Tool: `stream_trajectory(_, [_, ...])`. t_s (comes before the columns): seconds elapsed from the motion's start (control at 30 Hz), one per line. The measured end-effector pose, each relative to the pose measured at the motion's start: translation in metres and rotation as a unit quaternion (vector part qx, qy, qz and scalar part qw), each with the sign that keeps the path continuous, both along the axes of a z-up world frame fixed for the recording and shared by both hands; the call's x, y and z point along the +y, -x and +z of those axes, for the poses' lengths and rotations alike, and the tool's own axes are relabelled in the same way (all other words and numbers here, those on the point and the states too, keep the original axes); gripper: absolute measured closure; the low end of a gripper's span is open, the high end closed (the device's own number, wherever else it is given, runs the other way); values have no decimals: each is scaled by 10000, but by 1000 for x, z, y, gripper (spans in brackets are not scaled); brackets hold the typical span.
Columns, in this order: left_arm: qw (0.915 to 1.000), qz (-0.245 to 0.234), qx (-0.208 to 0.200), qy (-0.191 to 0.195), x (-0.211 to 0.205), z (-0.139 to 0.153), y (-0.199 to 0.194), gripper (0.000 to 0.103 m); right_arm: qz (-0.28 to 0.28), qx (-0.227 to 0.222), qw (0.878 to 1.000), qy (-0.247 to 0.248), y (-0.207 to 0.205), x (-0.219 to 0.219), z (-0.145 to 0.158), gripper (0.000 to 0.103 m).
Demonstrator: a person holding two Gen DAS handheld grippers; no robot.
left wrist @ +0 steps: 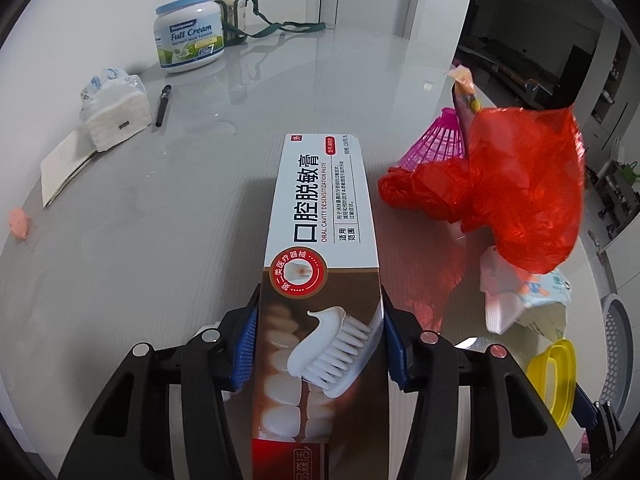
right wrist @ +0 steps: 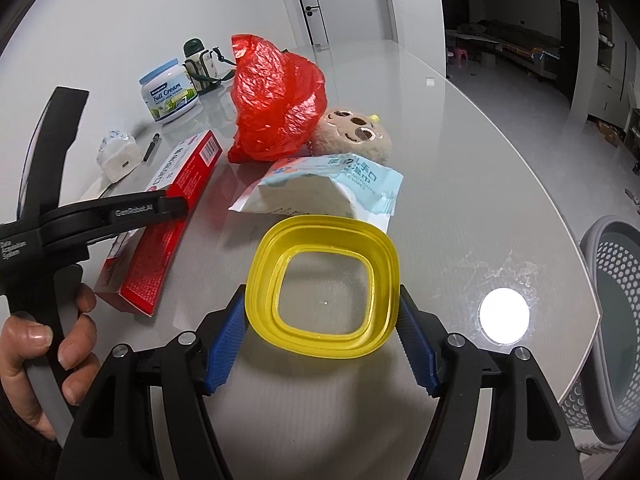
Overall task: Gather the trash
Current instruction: 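Carry the box with the left tool while the right carries the lid to the basket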
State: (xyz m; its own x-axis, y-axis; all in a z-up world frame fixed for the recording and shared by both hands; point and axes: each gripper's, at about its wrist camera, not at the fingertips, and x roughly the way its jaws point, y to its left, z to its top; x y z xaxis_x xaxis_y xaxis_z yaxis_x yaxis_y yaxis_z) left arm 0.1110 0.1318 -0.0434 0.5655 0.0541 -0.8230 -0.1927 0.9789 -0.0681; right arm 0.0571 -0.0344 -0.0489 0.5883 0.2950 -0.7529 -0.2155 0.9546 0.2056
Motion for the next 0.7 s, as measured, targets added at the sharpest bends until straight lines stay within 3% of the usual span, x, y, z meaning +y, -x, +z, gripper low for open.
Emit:
stream_trajectory(0.37, [9993,-141,-333,-112,2,27,37,52,20,-187,9998,45,21,-4,13,35])
stream_trajectory(0.7, [9945,-763,-712,1,-43,57,67,52,-571,-455,9973,-18,41,-52,34,35])
